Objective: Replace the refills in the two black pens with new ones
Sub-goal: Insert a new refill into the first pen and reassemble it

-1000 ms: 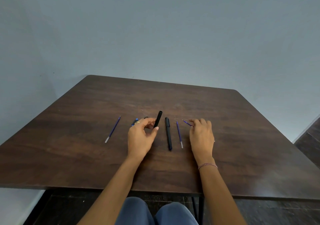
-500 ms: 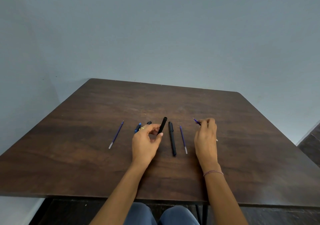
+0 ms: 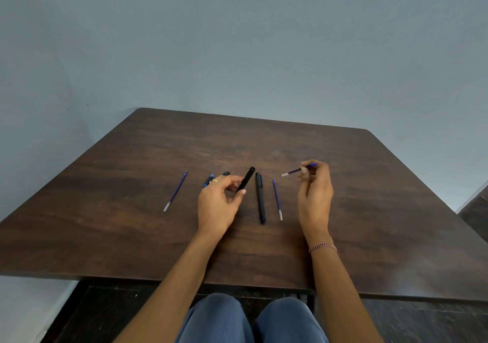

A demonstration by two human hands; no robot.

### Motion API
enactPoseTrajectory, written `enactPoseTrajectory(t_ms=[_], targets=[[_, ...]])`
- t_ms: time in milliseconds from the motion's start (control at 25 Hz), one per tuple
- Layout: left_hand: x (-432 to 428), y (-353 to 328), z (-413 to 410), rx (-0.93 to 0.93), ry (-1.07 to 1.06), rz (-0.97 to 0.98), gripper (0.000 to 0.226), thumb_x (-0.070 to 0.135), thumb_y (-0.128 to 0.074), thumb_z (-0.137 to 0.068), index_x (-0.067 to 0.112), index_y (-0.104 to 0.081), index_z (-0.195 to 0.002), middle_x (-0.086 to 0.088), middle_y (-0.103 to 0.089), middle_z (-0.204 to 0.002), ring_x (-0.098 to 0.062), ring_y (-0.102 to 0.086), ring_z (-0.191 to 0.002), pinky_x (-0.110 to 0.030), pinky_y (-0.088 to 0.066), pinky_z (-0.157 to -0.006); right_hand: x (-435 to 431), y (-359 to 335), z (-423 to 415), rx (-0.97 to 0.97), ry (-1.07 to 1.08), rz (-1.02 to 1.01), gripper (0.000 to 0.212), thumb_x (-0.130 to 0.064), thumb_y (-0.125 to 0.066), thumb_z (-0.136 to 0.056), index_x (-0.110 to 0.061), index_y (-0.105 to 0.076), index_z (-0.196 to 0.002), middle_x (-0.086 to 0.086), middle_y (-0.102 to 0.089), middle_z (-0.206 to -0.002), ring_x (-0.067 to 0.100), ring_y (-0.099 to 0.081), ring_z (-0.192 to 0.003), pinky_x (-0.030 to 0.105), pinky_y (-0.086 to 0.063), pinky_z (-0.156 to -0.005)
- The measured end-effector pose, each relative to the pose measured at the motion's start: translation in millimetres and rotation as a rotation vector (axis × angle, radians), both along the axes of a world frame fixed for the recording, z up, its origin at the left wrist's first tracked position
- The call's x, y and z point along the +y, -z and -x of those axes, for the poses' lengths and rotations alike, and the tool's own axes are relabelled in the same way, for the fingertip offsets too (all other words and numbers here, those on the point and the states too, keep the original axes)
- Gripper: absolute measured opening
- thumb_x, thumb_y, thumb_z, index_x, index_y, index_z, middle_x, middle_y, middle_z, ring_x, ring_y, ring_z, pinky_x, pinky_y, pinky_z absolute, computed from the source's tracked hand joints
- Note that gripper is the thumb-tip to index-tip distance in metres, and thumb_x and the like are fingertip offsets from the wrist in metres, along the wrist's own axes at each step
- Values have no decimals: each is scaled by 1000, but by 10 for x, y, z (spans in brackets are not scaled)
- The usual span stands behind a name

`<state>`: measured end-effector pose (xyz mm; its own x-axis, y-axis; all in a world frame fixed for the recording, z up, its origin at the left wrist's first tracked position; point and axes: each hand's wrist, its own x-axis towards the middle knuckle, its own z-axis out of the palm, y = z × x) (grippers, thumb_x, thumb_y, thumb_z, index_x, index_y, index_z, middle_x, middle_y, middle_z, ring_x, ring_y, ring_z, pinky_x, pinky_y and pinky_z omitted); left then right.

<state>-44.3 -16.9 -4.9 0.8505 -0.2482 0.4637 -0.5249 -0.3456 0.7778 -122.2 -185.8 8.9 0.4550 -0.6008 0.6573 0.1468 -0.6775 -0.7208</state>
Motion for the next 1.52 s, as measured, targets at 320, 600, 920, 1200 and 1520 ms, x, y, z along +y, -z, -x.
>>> enactPoseTrajectory(t_ms=[320, 600, 920, 1200, 1520], targets=[[21, -10, 27, -29, 6, -53, 26, 12, -78, -73, 26, -70, -92, 17, -61, -82, 3, -60, -77, -12, -48, -66, 6, -90, 34, -379, -245, -508, 7, -19, -53, -97, -22, -59, -95, -1, -70, -80, 19, -70, -73, 25, -56, -69], [25, -15, 15, -41, 0, -56, 27, 10, -78, -72, 27, -71, -90, 14, -62, -82, -1, -60, -75, -20, -52, -67, -13, -97, 23, -373, -374, -594, 6, -18, -57, -94, -15, -62, -96, 2, -72, -73, 17, -70, -68, 24, -56, -65], [14, -27, 15, -32, 11, -66, 26, 9, -77, -72, 26, -71, -90, 12, -62, -84, -3, -60, -76, -20, -52, -68, 15, -84, 11, -309, -401, -545, 5, -14, -57, -94, -15, -62, -95, 2, -71, -73, 18, -70, -68, 23, -55, -64], [19, -40, 14, -21, 8, -86, 25, 10, -77, -72, 26, -71, -90, 11, -62, -85, -5, -59, -79, -28, -54, -72, 10, -72, 11, -298, -407, -531, 5, -14, -58, -93, -15, -62, -97, 1, -71, -73, 17, -70, -68, 22, -55, -64], [28, -62, 32, -33, -3, -112, 23, 13, -77, -72, 26, -71, -90, 12, -61, -85, -4, -57, -78, -23, -51, -71, -5, -29, -11, -268, -418, -496, 5, -15, -60, -92, -17, -63, -96, 1, -70, -72, 16, -68, -66, 22, -54, -61]])
